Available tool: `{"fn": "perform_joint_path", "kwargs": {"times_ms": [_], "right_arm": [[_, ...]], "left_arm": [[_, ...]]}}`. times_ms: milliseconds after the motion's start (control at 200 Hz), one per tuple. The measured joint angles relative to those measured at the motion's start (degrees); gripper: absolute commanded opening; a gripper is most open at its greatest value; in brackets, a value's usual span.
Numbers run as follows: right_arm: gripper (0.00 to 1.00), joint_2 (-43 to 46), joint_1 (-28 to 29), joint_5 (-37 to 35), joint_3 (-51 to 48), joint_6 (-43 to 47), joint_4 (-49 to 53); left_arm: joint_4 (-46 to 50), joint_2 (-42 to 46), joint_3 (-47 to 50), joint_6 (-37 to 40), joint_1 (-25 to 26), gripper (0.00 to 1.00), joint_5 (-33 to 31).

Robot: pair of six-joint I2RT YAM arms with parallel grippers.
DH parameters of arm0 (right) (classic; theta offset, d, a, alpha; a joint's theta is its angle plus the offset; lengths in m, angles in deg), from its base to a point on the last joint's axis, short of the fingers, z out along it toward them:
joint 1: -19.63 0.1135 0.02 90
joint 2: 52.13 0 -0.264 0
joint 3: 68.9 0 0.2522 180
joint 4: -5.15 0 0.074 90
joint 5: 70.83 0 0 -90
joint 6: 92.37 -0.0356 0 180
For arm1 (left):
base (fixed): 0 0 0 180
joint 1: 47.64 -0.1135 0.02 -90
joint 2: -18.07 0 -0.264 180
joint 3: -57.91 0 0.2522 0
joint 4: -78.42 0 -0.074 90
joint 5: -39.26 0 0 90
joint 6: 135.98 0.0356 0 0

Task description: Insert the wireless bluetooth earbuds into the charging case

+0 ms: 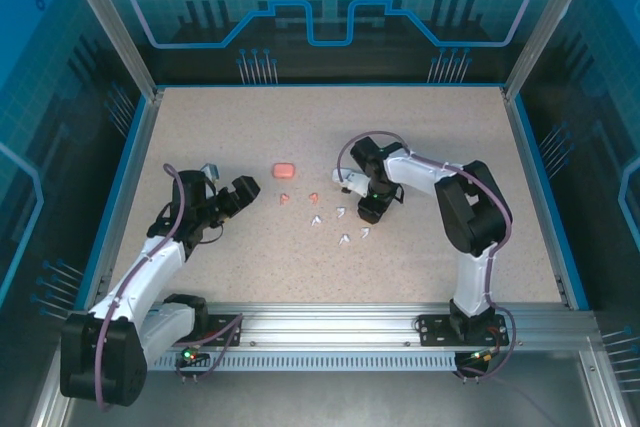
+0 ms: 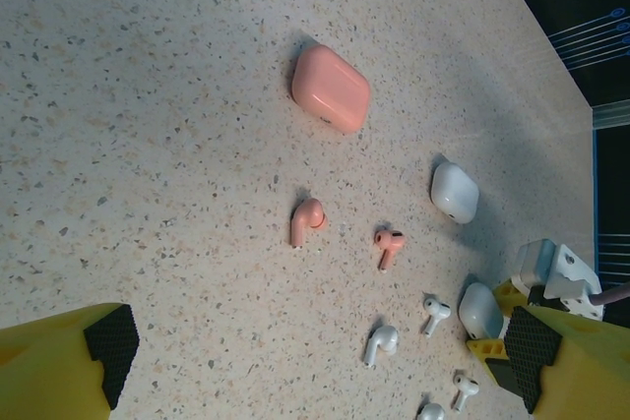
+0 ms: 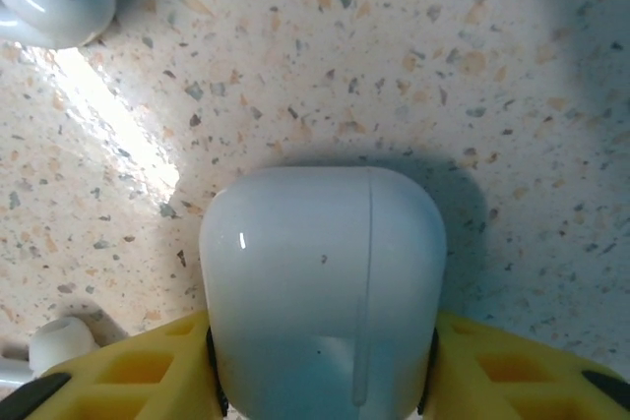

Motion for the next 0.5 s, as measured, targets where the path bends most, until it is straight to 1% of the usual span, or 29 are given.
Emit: {"fn": "perform_joint_path", "kwargs": {"times_ms": [130, 275, 375, 500], "right_arm": [[0.45, 4.31, -0.02, 0.02, -3.08, 0.0, -3.65], [0.45, 15.02, 0.2, 0.94, -8.02, 0.2, -8.26], [0.45, 22.71, 1.27, 2.14, -10.8, 0.44, -10.99], [0.45, 30.51, 4.5, 3.5, -13.99, 0.9, -14.6]], "left_arm": [[-0.42, -0.42, -1.31, -0.07, 0.24, 0.99, 2.89], [-3.02, -1.44, -2.05, -1.51, 1.55, 0.99, 8.46], [-5.33, -2.93, -3.32, -2.16, 3.34, 0.97, 13.11], [-8.76, -4.63, -5.57, -2.67, 6.75, 0.95, 18.56]]}}
